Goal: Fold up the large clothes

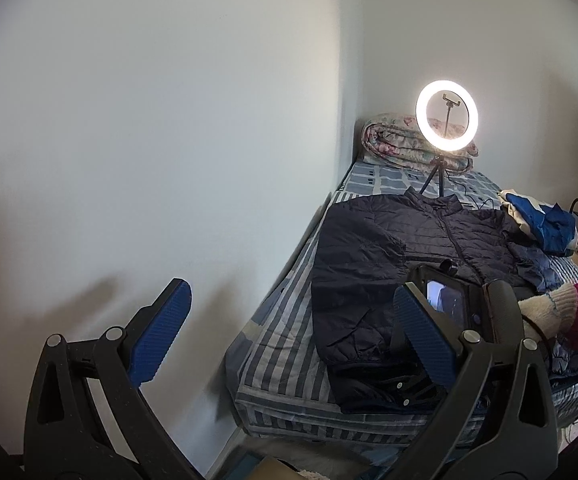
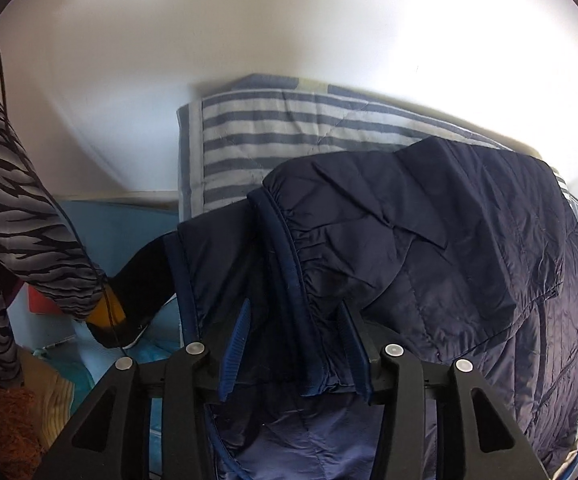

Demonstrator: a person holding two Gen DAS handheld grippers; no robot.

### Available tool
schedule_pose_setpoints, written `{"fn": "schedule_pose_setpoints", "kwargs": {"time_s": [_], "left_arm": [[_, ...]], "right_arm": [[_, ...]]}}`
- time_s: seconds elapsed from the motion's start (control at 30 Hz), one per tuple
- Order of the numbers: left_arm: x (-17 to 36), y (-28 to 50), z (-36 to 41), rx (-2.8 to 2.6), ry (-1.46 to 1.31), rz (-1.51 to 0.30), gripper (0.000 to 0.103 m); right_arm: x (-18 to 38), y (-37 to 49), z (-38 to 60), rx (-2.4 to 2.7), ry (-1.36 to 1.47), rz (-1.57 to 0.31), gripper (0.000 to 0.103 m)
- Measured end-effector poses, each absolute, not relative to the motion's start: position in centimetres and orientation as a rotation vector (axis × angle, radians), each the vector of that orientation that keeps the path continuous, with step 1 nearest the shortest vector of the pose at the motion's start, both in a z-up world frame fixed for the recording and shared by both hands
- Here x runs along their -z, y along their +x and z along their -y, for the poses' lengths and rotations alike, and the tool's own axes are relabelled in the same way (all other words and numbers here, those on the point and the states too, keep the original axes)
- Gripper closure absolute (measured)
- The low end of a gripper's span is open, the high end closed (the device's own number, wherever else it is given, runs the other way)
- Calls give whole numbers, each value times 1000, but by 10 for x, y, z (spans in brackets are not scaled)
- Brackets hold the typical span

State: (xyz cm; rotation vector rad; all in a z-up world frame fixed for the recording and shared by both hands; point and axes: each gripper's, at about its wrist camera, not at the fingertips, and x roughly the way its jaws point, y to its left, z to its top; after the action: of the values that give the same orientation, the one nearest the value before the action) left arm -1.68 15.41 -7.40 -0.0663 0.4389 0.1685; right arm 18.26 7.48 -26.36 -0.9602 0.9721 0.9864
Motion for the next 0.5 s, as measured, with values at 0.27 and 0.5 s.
{"fn": "schedule_pose_setpoints", "kwargs": {"time_s": [0.27, 0.5], "left_arm": [[68, -6, -137, -151, -30, -444, 0], [57, 18, -114, -76, 27, -473, 0]], "right_arm": [[251, 208, -58, -986, -743, -1023, 95], [201, 252, -12, -971, -410, -999, 96]]}}
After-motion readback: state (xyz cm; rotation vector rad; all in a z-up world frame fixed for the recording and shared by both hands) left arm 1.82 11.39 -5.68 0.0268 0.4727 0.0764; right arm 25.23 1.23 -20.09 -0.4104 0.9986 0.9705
